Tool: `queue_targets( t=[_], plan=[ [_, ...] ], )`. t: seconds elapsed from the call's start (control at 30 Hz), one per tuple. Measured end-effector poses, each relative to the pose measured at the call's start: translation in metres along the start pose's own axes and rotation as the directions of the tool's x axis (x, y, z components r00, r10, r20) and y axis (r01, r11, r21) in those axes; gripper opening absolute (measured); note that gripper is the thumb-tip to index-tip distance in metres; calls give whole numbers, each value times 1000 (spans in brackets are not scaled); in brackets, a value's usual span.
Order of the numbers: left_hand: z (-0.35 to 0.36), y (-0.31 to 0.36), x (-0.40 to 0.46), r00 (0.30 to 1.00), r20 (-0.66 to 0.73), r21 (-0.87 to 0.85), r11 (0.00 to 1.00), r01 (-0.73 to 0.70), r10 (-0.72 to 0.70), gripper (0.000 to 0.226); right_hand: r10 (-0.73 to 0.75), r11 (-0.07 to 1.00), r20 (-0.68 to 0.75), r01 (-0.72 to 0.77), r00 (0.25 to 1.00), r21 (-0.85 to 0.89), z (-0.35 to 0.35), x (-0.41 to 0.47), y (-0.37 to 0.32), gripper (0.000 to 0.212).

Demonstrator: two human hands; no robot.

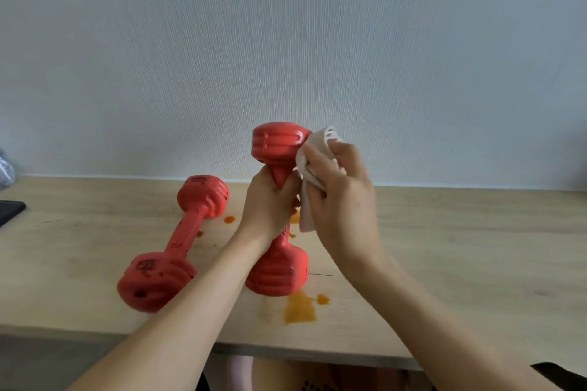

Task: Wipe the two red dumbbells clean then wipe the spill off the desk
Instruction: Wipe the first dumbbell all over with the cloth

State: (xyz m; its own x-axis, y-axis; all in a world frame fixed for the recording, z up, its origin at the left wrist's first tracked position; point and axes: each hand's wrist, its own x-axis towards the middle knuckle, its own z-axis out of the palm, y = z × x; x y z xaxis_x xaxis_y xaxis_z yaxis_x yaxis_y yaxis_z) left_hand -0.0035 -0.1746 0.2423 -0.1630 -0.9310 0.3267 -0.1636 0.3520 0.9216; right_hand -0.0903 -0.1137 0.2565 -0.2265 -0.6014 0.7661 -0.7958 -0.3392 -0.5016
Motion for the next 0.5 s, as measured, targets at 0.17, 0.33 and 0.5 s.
queue_targets(
  t=[0.17, 0.33, 0.5],
  plan=[
    [3, 5, -6, 997, 75, 51, 998, -40, 36, 17, 179, 965, 2, -176, 984, 194, -12, 12, 15, 23],
    [-3, 4, -6, 986, 159, 16, 998, -55, 52, 16, 242, 938, 58, -249, 968, 239, -18, 25, 26, 19],
    [2, 4, -5, 993, 118, 42, 998, -36, 31, 23, 83, 995, -87, -78, 993, 55, -20, 19, 14, 28]
  ],
)
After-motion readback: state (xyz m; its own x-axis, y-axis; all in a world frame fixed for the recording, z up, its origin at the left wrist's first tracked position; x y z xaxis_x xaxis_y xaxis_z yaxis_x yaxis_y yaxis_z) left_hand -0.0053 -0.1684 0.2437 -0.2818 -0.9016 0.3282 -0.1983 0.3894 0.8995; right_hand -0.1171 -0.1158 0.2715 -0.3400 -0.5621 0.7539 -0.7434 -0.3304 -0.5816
